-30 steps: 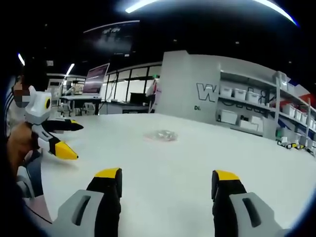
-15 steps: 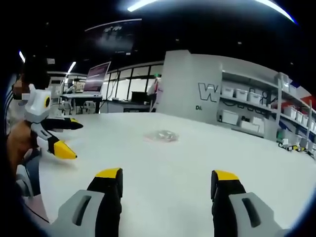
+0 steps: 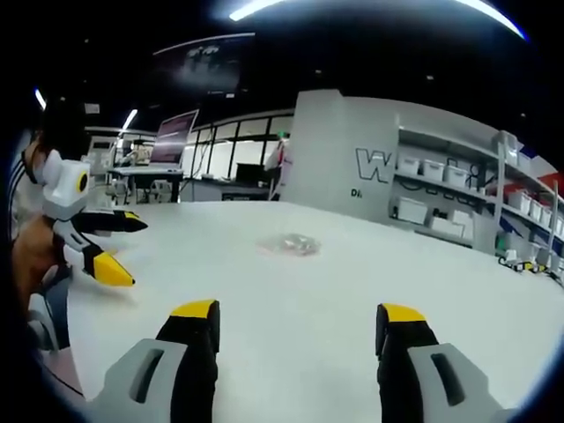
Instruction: Open the resealable bag by pulling the two sides of the seal apart until the entire bag opening is separated and visibly accessible.
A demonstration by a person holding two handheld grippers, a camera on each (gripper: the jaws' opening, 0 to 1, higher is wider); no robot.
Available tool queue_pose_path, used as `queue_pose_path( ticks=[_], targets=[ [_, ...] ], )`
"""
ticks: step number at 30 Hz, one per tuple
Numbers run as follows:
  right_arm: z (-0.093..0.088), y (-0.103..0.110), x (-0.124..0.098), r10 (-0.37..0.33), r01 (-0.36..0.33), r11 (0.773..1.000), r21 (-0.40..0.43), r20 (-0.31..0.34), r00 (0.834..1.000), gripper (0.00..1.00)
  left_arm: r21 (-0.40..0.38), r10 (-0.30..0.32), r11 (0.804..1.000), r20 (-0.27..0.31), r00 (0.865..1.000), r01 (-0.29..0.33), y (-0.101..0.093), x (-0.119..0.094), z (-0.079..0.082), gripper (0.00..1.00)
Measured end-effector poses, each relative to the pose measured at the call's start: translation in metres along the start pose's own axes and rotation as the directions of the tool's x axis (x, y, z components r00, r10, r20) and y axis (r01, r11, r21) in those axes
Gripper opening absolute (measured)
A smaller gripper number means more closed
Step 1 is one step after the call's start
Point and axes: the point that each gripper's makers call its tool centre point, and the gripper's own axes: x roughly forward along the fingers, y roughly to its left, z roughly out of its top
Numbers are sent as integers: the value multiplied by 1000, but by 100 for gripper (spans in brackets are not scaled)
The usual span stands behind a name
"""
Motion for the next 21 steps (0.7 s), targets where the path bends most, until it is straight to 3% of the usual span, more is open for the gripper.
queue_pose_path(
  ticks=[21],
  targets=[
    [9,0,18,31,-32,998,-50,-9,999,70,-3,-1,1000,1,1000,1,0,0,0,100]
  ],
)
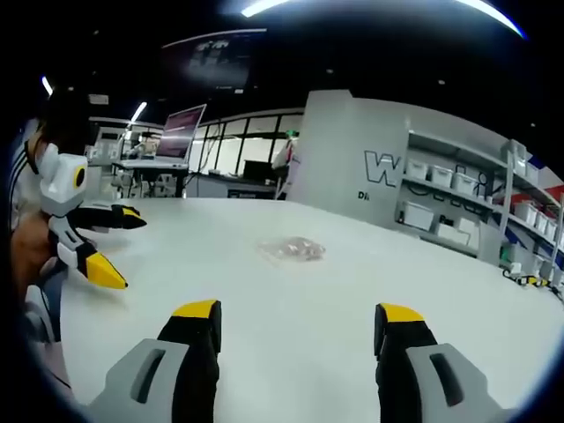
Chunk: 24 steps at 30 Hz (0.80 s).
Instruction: Open the resealable bag by pulling the two sides of the seal apart until the entire bag opening is separated and visibly accessible.
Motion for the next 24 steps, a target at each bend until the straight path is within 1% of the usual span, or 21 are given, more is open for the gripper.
queue_pose_path(
  ticks=[6,15,24],
  targets=[
    [2,-2,8,13,-14,1000,-15,-10,1000,69,-2,0,1000,3,1000,0,0,-1,1,100],
    [9,-5,18,26,-26,999,-39,-7,1000,67,-2,1,1000,3,1000,-1,1,-1,1,100],
    [11,0,31,55,-56,996,-73,-20,998,66,-4,0,1000,5,1000,0,1,-2,0,100]
  ],
)
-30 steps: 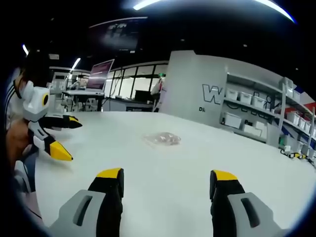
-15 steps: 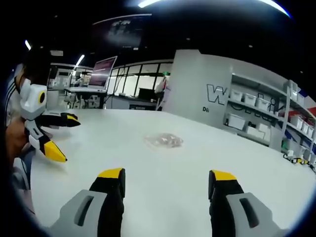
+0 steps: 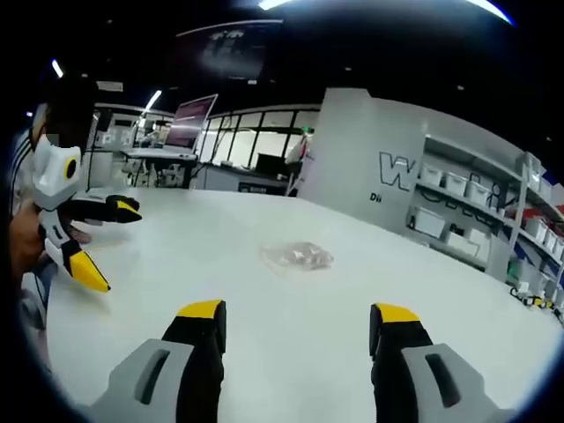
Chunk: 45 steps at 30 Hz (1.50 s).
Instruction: Open the resealable bag by pulling the two sides of the seal apart until the entire bag opening is separated and visibly accessible.
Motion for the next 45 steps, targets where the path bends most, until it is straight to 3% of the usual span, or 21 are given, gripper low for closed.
queue_pose_path(
  ticks=[26,45],
  targets=[
    [-5,1,27,53,-54,998,-24,-19,998,58,4,11,1000,0,1000,-11,2,-6,-3,100],
    [5,-6,49,66,-67,996,-60,-25,998,52,-2,12,1000,-9,1000,-12,3,-4,-3,99]
  ],
)
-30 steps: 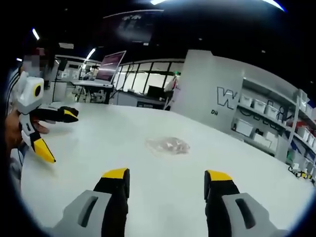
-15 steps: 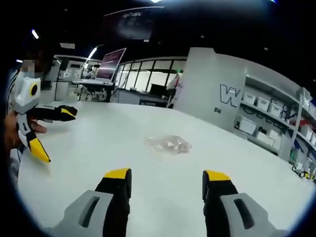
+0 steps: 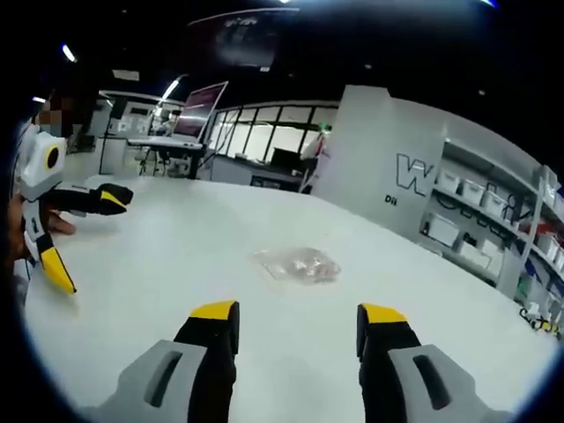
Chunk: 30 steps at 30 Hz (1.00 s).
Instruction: Open the resealable bag by pulling the two sides of the seal apart until the entire bag opening is separated and visibly accessible.
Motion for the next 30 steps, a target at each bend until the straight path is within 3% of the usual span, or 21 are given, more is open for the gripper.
queue_pose_path(
  ticks=[30],
  targets=[
    [-6,-5,19,15,-16,999,-45,-25,1000,40,-3,0,1000,-1,1000,0,0,2,0,99]
  ],
)
